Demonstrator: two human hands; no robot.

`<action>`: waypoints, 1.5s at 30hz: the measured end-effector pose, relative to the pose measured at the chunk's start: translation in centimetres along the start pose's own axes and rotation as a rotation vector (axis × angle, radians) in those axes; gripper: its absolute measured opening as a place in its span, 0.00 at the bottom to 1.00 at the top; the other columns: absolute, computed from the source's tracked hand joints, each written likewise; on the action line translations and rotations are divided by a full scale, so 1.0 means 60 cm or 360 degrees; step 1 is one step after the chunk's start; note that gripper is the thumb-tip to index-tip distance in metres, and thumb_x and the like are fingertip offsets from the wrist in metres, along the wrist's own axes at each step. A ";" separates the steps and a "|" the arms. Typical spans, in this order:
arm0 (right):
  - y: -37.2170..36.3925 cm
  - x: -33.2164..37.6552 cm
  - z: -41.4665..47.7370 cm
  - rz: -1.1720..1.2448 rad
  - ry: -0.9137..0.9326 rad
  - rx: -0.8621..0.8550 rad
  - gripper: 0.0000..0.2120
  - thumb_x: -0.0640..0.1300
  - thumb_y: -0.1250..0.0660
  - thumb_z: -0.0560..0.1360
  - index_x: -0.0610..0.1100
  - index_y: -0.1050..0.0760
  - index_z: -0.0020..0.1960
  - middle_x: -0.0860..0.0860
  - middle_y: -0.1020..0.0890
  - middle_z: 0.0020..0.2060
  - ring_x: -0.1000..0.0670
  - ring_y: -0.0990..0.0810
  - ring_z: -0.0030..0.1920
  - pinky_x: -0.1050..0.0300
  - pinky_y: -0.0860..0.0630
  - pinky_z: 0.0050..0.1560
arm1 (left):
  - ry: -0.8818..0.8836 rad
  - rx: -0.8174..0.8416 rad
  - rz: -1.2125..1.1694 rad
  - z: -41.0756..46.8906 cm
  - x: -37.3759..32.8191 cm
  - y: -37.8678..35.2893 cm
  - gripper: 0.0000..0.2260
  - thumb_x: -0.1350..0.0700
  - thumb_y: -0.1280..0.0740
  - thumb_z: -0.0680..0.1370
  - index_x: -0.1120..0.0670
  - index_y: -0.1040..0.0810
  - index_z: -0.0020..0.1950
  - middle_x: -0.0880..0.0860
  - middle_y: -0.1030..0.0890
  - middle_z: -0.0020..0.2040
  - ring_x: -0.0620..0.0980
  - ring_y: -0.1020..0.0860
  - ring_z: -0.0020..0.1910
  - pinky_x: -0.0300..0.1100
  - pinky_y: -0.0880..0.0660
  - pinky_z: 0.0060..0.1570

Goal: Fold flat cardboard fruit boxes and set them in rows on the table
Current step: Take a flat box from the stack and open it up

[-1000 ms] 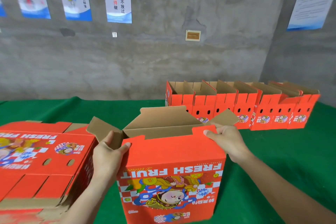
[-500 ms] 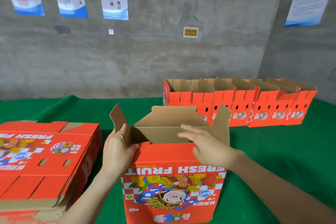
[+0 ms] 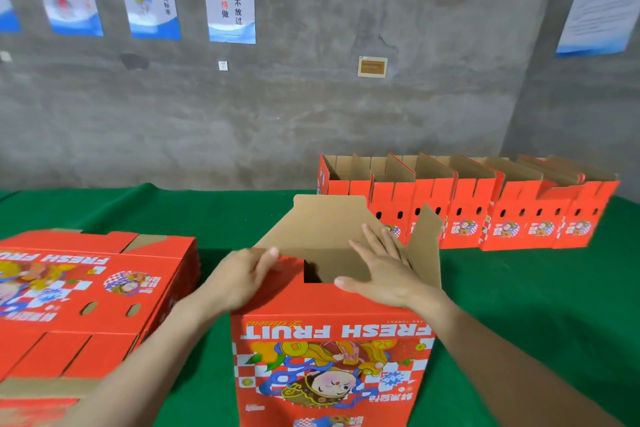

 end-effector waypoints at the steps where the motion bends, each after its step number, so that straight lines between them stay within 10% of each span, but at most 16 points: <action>1: 0.003 0.002 -0.003 0.0001 0.0028 -0.0072 0.40 0.70 0.42 0.72 0.55 0.49 0.77 0.57 0.66 0.76 0.49 0.70 0.75 0.42 0.58 0.74 | 0.0022 -0.0028 0.0097 0.017 -0.005 0.004 0.15 0.49 0.42 0.81 0.56 0.19 0.54 0.54 0.17 0.53 0.55 0.21 0.55 0.40 0.29 0.53; 6: 0.040 0.002 -0.035 -0.0234 0.0241 -0.0720 0.28 0.55 0.38 0.78 0.50 0.40 0.75 0.49 0.54 0.78 0.50 0.61 0.77 0.56 0.67 0.73 | 0.0230 0.0059 0.0802 0.056 0.009 -0.033 0.21 0.42 0.41 0.79 0.42 0.35 0.72 0.58 0.38 0.70 0.58 0.41 0.70 0.52 0.40 0.69; 11: 0.086 -0.045 -0.076 -0.0070 0.0138 -0.1332 0.42 0.36 0.30 0.72 0.50 0.50 0.78 0.52 0.59 0.76 0.51 0.64 0.76 0.56 0.69 0.74 | 0.0213 0.0272 0.0066 0.057 0.043 -0.043 0.26 0.46 0.38 0.79 0.46 0.40 0.76 0.57 0.49 0.78 0.56 0.44 0.75 0.44 0.46 0.73; 15: 0.082 -0.068 -0.063 0.1078 0.0055 -0.0825 0.34 0.31 0.34 0.74 0.47 0.42 0.76 0.58 0.35 0.69 0.57 0.36 0.70 0.60 0.39 0.70 | 0.0130 0.0194 0.0100 0.058 0.030 -0.041 0.26 0.51 0.35 0.78 0.50 0.38 0.75 0.56 0.48 0.78 0.56 0.43 0.75 0.46 0.43 0.73; 19: 0.037 -0.050 -0.058 0.0617 0.0281 -0.0366 0.14 0.42 0.28 0.73 0.46 0.20 0.58 0.55 0.19 0.56 0.67 0.25 0.55 0.71 0.32 0.61 | -0.0068 -0.0101 0.0193 0.050 0.011 -0.025 0.22 0.54 0.28 0.73 0.53 0.27 0.66 0.54 0.28 0.67 0.58 0.29 0.65 0.50 0.33 0.65; 26: 0.039 -0.057 -0.070 0.0780 0.0230 -0.0880 0.09 0.39 0.31 0.75 0.46 0.19 0.36 0.56 0.17 0.33 0.60 0.20 0.38 0.66 0.26 0.44 | -0.0184 -0.0257 0.0115 0.036 0.001 -0.009 0.17 0.40 0.33 0.73 0.52 0.27 0.52 0.47 0.24 0.44 0.47 0.26 0.44 0.42 0.31 0.45; 30: 0.046 -0.053 -0.063 0.0845 0.0214 -0.0781 0.05 0.40 0.34 0.77 0.48 0.22 0.50 0.55 0.20 0.49 0.61 0.23 0.50 0.64 0.27 0.57 | -0.0042 -0.0083 0.0023 0.034 0.006 -0.016 0.30 0.26 0.51 0.70 0.51 0.28 0.36 0.53 0.27 0.40 0.53 0.28 0.44 0.48 0.31 0.52; 34: 0.039 -0.056 -0.016 0.0404 0.0030 -0.0243 0.20 0.48 0.39 0.80 0.47 0.33 0.71 0.50 0.39 0.74 0.49 0.47 0.76 0.53 0.50 0.74 | 0.0205 0.0261 0.0168 0.042 0.017 -0.032 0.22 0.31 0.33 0.67 0.47 0.30 0.48 0.53 0.29 0.63 0.57 0.35 0.69 0.54 0.36 0.67; 39: 0.044 -0.056 0.018 0.0400 -0.0120 0.0008 0.30 0.51 0.31 0.74 0.48 0.36 0.74 0.50 0.34 0.72 0.48 0.39 0.73 0.52 0.39 0.72 | 0.0476 0.0460 0.0267 0.053 0.008 -0.039 0.42 0.33 0.30 0.67 0.47 0.41 0.75 0.52 0.35 0.68 0.58 0.35 0.67 0.54 0.34 0.67; 45: 0.025 -0.041 0.022 0.0115 -0.0213 -0.0037 0.31 0.51 0.33 0.75 0.48 0.41 0.74 0.48 0.38 0.73 0.42 0.46 0.75 0.45 0.38 0.71 | 0.0603 0.0491 0.0453 0.065 -0.013 -0.049 0.39 0.37 0.27 0.65 0.43 0.38 0.73 0.55 0.35 0.64 0.62 0.34 0.64 0.55 0.33 0.64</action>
Point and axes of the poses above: each hand's wrist, its own z-axis towards the middle knuckle, its own y-axis out of the back of the hand, x = y × z, the point moved 4 cm from there along z, towards the middle knuckle
